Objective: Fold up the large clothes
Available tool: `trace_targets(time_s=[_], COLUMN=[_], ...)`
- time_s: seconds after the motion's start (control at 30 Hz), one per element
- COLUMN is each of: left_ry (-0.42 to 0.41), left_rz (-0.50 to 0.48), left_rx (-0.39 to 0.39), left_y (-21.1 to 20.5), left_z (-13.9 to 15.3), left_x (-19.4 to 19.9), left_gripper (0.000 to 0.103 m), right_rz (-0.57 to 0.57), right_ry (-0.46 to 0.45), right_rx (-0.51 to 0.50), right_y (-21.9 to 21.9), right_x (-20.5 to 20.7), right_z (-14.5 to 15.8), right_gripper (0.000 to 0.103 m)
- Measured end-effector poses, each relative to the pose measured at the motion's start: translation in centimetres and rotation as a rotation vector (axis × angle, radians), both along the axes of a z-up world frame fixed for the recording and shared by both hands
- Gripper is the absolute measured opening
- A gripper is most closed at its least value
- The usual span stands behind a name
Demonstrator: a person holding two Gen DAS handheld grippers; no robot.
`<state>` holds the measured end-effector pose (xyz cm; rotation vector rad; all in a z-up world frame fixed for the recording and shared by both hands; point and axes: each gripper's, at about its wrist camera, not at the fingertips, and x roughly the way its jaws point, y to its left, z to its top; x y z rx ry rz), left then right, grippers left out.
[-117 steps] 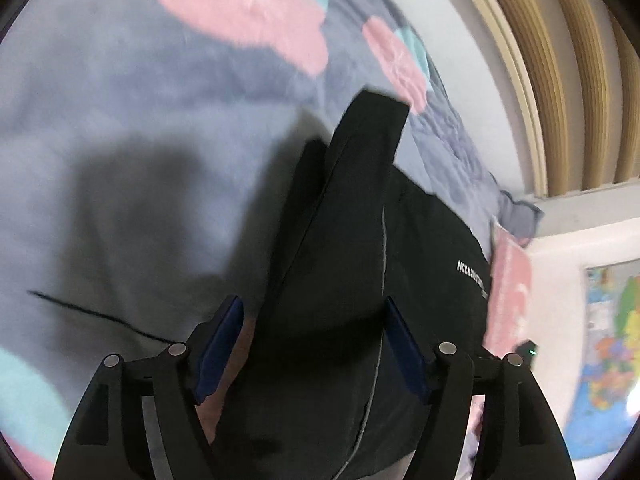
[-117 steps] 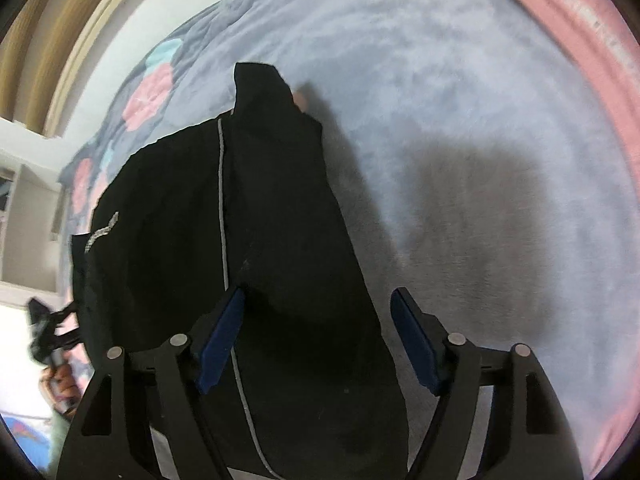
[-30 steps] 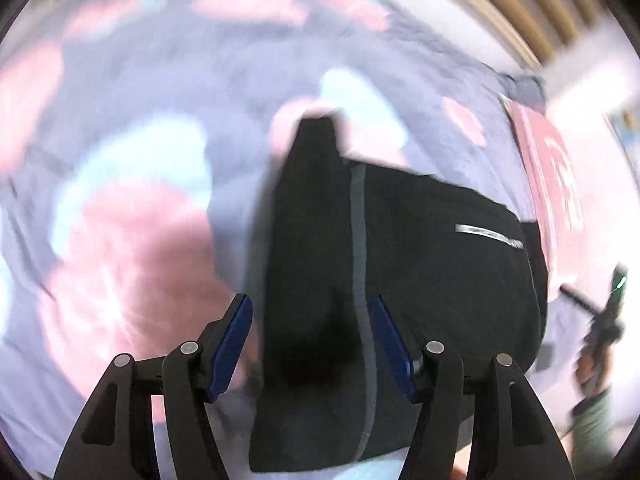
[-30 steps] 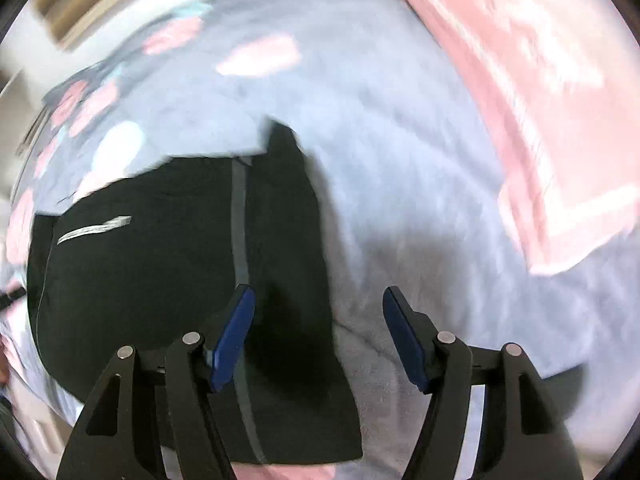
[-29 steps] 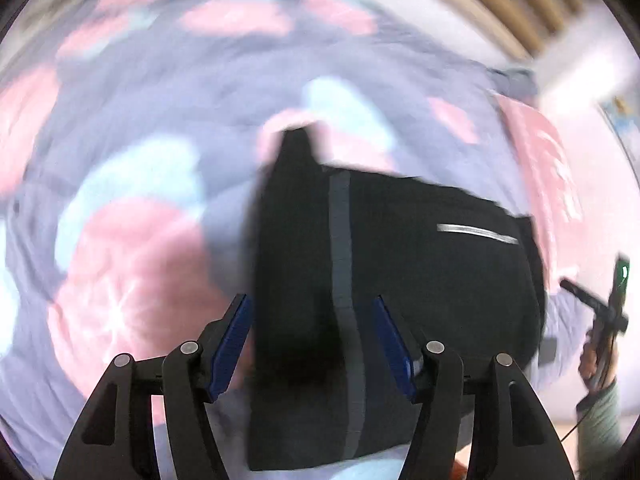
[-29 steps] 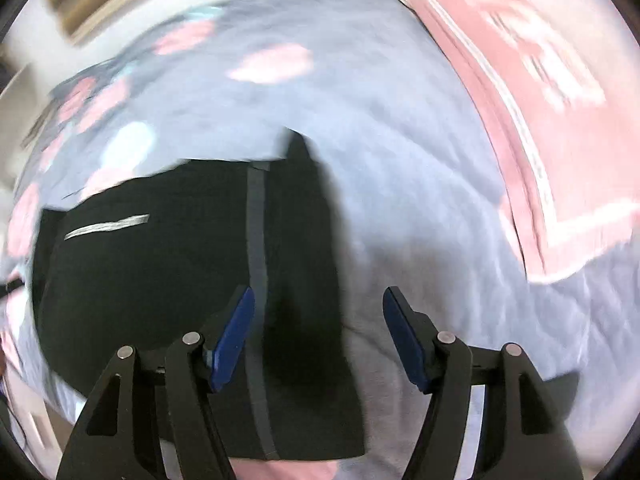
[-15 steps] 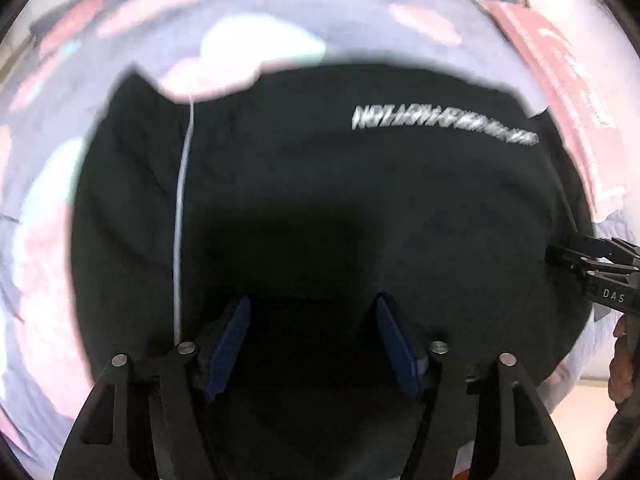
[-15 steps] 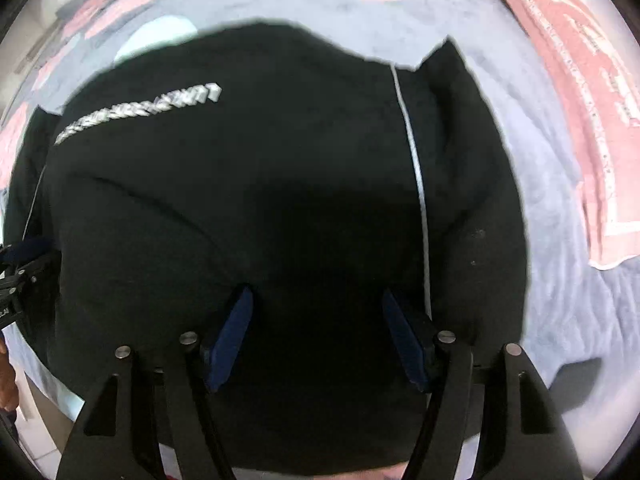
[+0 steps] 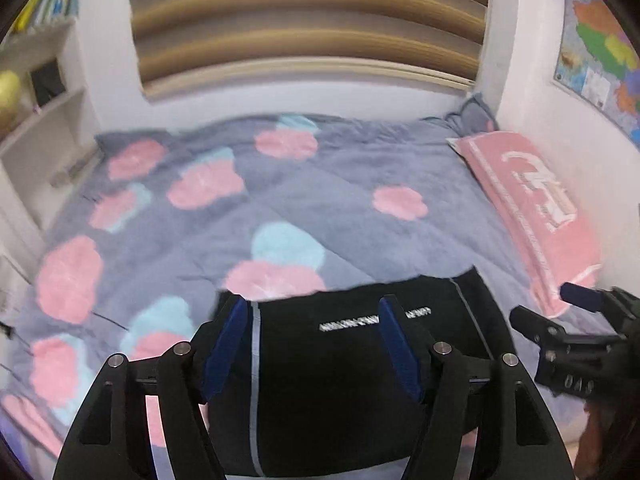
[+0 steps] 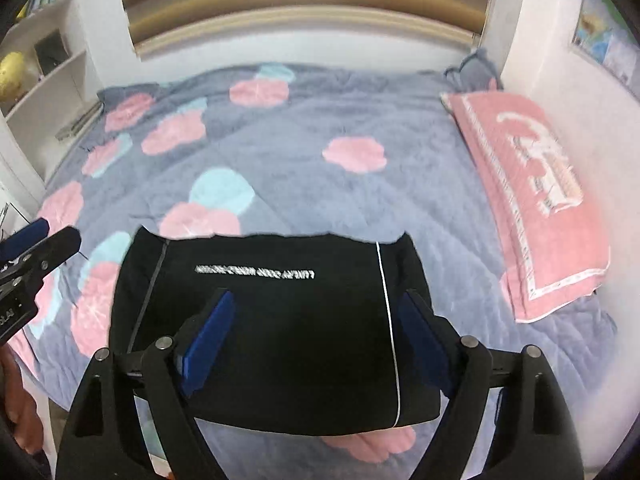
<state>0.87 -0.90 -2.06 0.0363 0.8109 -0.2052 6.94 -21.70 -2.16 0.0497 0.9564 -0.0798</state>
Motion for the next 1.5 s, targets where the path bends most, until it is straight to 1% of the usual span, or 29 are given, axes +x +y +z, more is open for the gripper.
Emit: trace_targets(time_s=[0.1,0.13,0.2,0.37,0.53,0.63,0.83,1.07,1.3,1.5], left_ry=[-0.043,-0.047,-0.037,-0.002,0.012,0.017,0.044,0.050,0.074,0.076], left_rz=[0.027,0.044,0.052,0.088,0.109,0.127,0.133,0.122,0.111,0.090], left_rx=[0.041,0.052,0.048,0.042,0.068,0.057,0.030,0.024,0.020,0.028], left_y=[-0.4,-0.4,0.3,1.7,2.6,3.2,4.1,4.0,3.9,3.5], left_z=[2.3,2.5,4.1,3.6,2.6,2.3,1.8,1.6,0.9,0.7], left_x=[-1.8,-2.0,-2.6,-2.4,-2.2,-2.3,-2.0,-2.1,-1.9,-1.7], left_gripper=[0.070,0.071,0.072,0.072,0.072,0.072,0.072,0.072,0.072,0.072], right_rz=[-0.009,-0.006,0.000,0.020,0.024,0.023,0.024,0.016,0.011,0.003], right_ry=[-0.019,-0.026,-0.037,-0.021,0.008,0.022,0.032,0.050,0.067,0.089], right_rx=[-0.029,-0.032,-0.045,-0.039,-0.022,-0.016,-0.021,-0.013,-0.013,-0.004], right_y=[1.2,1.5,2.2,3.3,3.8,4.0,3.8,3.3,3.1,2.7], right_x=[-0.1,-0.3,-0.4,-0.3,0.3,0.4,0.1,-0.1,-0.2,-0.3], right_z=[1.6,2.0,2.4,2.8,1.9,1.5,1.1,0.6,0.0,-0.5], right_gripper=[0.087,0.087,0.087,0.087,0.087,0.087,0.087,0.087,0.087,0.087])
